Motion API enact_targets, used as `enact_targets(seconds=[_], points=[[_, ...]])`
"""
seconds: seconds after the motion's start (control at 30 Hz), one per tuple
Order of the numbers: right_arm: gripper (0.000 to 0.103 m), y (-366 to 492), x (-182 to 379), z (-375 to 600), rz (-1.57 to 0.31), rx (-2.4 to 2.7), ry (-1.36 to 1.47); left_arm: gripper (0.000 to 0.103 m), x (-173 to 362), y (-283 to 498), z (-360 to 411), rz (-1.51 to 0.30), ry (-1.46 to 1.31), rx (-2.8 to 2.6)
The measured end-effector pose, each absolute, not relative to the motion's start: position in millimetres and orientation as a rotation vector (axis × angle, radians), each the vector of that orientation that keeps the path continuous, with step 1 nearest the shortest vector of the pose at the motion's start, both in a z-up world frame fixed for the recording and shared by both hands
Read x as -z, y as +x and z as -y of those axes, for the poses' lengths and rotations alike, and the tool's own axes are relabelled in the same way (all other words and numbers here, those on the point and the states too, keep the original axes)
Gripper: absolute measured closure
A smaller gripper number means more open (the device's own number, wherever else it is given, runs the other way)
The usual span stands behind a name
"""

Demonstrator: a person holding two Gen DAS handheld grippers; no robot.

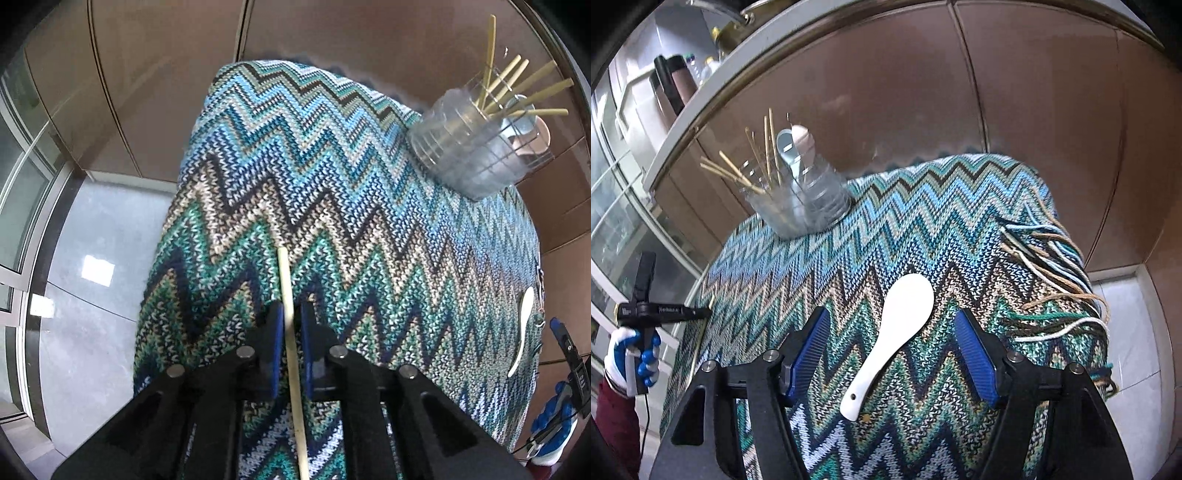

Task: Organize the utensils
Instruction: 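Grasp the last white spoon with the right tool while the left tool grasps a chopstick, then lower the spoon and chopstick into the clear holder and open both tools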

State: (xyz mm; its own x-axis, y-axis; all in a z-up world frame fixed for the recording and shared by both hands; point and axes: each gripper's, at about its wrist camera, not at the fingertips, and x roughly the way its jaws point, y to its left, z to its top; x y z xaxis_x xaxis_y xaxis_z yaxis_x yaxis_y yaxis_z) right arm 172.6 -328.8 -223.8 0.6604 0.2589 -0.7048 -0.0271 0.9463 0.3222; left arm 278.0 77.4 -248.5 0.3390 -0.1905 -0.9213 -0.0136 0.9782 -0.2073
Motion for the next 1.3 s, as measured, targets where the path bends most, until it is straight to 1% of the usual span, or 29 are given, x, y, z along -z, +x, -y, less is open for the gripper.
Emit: enact_targets(seconds=[0.17,0.37,0.53,0.6,0.67,0.7,0.97,1.1,1.3], points=[[0.054,200.9,234.7,334.1,-0.925,-0.237,0.279,0.097,248.8,278.6,-75.9,-1.21,-0.176,0.118],[0.062,230.3,245.3,340.1,-1.004,-0.278,0.267,0.097,250.1,280.4,-80.5,-1.212,-0.202,0.129],[0.066,246.6,256.2,339.7,-1.073,-0.292,0.242,0.097,249.8,280.5,-78.8,-1.214,-0.187,0.131],[0.073,249.6,259.8,338.5,-1.089,-0.3,0.236,0.097,249.8,280.6,-78.7,-1.214,-0.188,0.13],[0.091,251.6,263.3,336.3,-1.104,-0.306,0.225,0.097,249.7,281.0,-78.9,-1.214,-0.187,0.13],[0.094,251.5,264.1,335.4,-1.106,-0.303,0.21,0.097,249.6,281.1,-78.9,-1.214,-0.185,0.129],[0.097,226.9,239.3,333.6,-1.02,-0.297,0.167,0.098,246.0,273.0,-76.5,-1.178,-0.194,0.121],[0.098,205.5,215.1,328.5,-0.938,-0.292,0.125,0.098,228.8,256.7,-79.5,-1.093,-0.209,0.131],[0.098,180.4,179.0,311.1,-0.819,-0.28,0.062,0.098,184.6,228.6,-80.0,-0.937,-0.206,0.165]])
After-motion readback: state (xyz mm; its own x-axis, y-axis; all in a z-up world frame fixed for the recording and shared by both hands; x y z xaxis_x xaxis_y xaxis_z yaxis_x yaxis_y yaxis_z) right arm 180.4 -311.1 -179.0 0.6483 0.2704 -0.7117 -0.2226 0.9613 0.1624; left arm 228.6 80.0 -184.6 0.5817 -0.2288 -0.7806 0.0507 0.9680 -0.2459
